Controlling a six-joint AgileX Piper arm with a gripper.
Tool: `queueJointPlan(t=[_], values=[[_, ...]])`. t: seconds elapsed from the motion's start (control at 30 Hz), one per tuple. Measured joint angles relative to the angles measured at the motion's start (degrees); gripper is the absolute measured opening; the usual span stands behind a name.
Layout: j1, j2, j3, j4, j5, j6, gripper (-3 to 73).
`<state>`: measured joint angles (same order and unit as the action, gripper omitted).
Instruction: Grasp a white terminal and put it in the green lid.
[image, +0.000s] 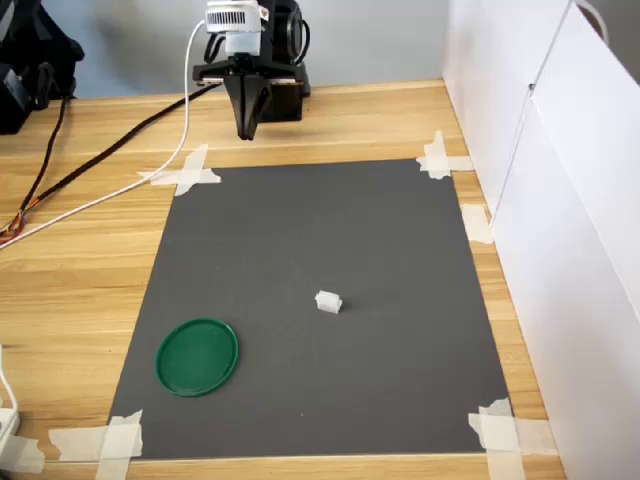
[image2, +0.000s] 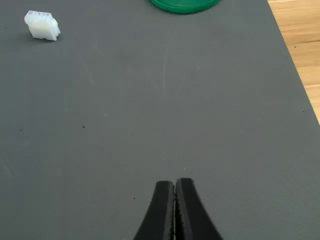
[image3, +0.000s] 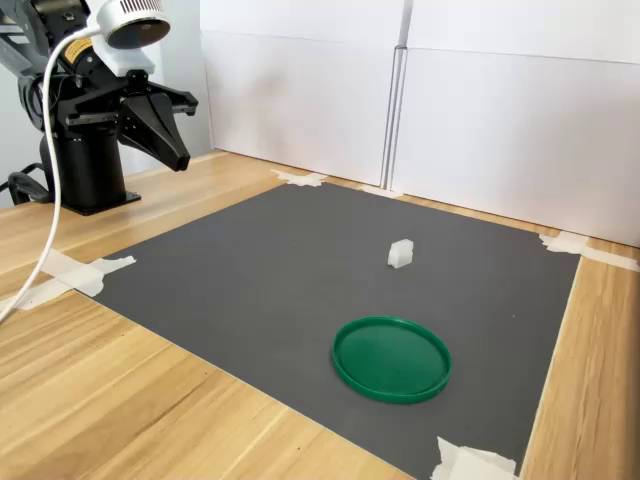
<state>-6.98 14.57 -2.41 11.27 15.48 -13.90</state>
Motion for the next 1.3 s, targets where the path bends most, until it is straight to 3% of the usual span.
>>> queueJointPlan(t=[0.53, 0.8, 1.1, 1.3], values=[[0.0, 0.0, -0.28, -0.84, 1.86, 0.0, -2.2], [0.0, 7.69, -8.78, -1.22, 4.57, 0.0, -2.2], [0.0, 27.38, -23.55, -5.37, 4.53, 0.0, -2.2], [0.0, 41.42, -33.06, -10.14, 3.57, 0.0, -2.2]])
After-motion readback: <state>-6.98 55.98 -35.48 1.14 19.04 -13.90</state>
